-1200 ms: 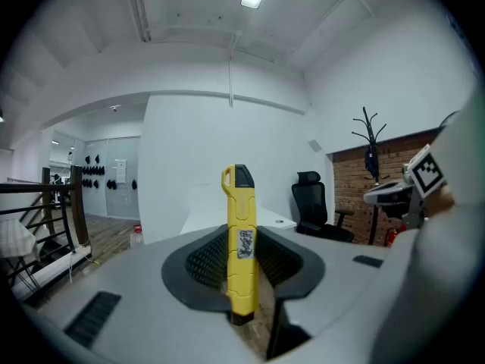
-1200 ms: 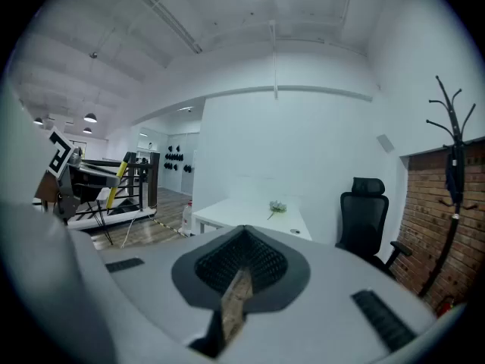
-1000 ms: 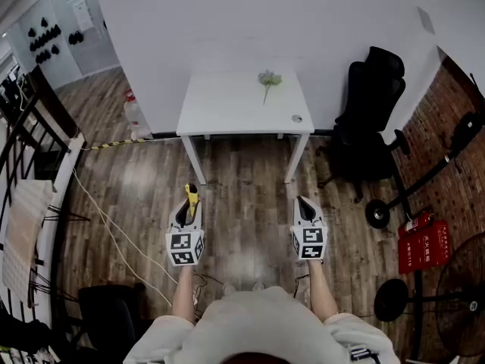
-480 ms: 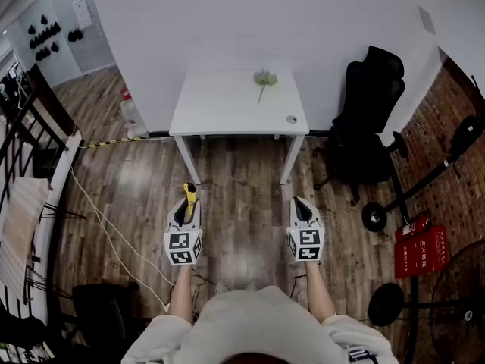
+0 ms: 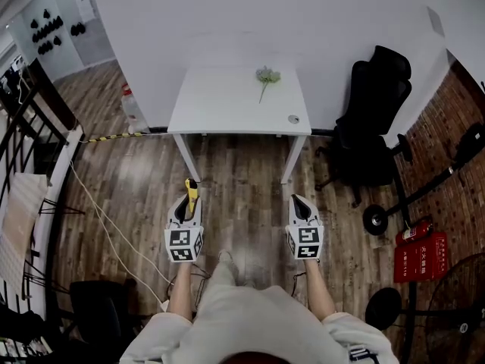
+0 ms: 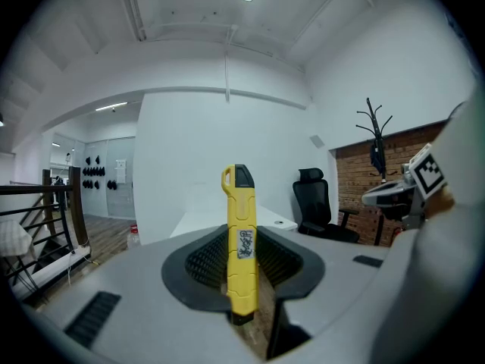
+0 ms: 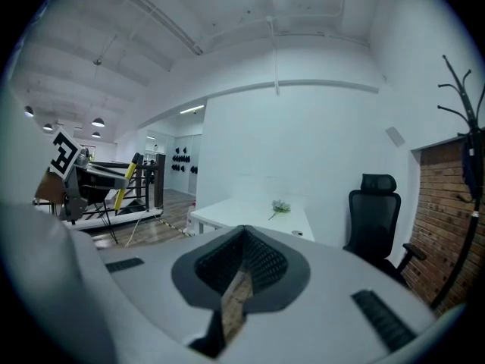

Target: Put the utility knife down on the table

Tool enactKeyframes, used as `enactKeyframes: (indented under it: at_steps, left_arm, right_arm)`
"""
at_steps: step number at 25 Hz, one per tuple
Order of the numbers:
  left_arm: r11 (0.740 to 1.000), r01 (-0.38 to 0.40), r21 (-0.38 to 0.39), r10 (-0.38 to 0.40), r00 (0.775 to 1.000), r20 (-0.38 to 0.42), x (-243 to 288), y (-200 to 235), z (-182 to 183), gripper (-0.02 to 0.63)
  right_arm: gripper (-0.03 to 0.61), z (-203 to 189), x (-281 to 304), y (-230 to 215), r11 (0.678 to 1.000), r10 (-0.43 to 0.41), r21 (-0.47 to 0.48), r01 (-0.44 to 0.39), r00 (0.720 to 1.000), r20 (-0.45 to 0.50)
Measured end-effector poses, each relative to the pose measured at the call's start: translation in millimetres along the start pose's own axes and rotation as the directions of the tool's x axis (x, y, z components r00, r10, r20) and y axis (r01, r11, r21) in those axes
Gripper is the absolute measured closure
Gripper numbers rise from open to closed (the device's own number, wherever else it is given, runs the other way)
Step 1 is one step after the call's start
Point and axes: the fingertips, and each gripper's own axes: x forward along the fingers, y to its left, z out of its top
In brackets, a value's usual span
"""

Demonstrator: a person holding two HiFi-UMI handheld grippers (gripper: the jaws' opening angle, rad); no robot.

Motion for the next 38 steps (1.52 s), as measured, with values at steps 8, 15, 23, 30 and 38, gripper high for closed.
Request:
enactKeyframes:
  at_steps: [8,15,23,30,38]
  left_arm:
    - [1.000,0.012,-0.010,-0.012,1.000,0.000,61.4,15.9,0.3,0.506]
    - [0.999,0.031,-0.024,-0.031,1.000,0.003,136.9,55.4,11.8,0.505]
    - [0.998,0.062,-0.024,-0.062,0.998,0.018,228.3,107.6,46.4,0.506]
    - [0.996,0.087,-0.022,-0.086,0.996,0.031,300.2,159.9,69.9,0.506]
    - [0.994,0.105,-0.023,-0.104,0.994,0.035,368.3,211.4,79.6,0.506]
  right_arm:
    - [0.580,7.4,58.5,-11.5,1.000,0.007,-0.006,-0.007,1.000,0.002]
    - [0.580,25.3,135.3,-22.3,1.000,-0.016,-0.012,0.016,1.000,-0.010]
    - [0.580,63.4,232.0,-32.6,0.999,-0.043,-0.006,0.043,0.999,-0.017]
    - [0.580,95.8,314.5,-31.2,0.998,-0.060,-0.005,0.060,0.998,-0.018]
    - [0.580,115.5,391.6,-25.5,0.997,-0.077,-0.016,0.076,0.997,-0.022]
